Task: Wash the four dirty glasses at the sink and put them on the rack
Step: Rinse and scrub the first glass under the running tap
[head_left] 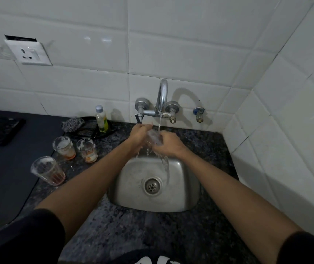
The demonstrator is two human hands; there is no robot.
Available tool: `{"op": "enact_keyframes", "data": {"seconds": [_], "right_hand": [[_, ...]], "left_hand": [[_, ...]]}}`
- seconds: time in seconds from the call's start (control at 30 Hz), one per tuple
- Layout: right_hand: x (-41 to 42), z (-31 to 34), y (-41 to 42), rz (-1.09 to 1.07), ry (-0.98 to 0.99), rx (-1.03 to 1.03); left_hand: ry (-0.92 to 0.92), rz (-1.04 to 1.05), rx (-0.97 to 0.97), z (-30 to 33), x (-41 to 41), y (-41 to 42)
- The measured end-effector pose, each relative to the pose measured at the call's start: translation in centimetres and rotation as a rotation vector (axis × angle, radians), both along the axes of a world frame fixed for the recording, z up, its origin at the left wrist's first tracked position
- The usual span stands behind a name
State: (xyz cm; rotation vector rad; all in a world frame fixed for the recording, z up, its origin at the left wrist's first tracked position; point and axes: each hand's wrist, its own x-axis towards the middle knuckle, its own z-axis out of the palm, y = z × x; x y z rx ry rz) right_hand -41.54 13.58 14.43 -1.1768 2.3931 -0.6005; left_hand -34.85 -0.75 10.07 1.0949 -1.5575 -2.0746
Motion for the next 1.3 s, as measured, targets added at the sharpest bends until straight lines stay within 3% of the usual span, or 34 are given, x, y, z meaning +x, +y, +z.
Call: {"op": "enact_keyframes", "data": {"seconds": [0.27, 0.43, 0.57, 0.87, 1.0, 1.3], "right_hand": [[0.2, -1.7, -0.1, -0.254, -0.180, -0.087], [0.2, -2.3, 0.0, -0.298, -0.294, -0.155], [0.3, -2.9, -0.4, -0.327, -0.365, -0.219], [0.2, -3.8, -0.7, -0.264, -0.461, -0.370], [-0.1, -3.6, -0.8, -0.256, -0.479, -0.391], [-0.7, -3.5, -1.2, -0.255, -0.449, -0.400]], "left_hand": [[-0.041, 0.175, 0.039, -0.4, -0.9, -2.0], [-0.305, 0.163, -0.232, -1.2, -1.8, -4.6], [-0.312, 0.130, -0.447, -0.7, -2.7, -5.2], [-0.438, 0.082, -0.701, -0.3, -3.6, -5.9], [-0.440, 0.065, -0.737, -0.3, -3.4, -5.8], [-0.349, 0.115, -0.600, -0.5, -3.1, -5.9]]}}
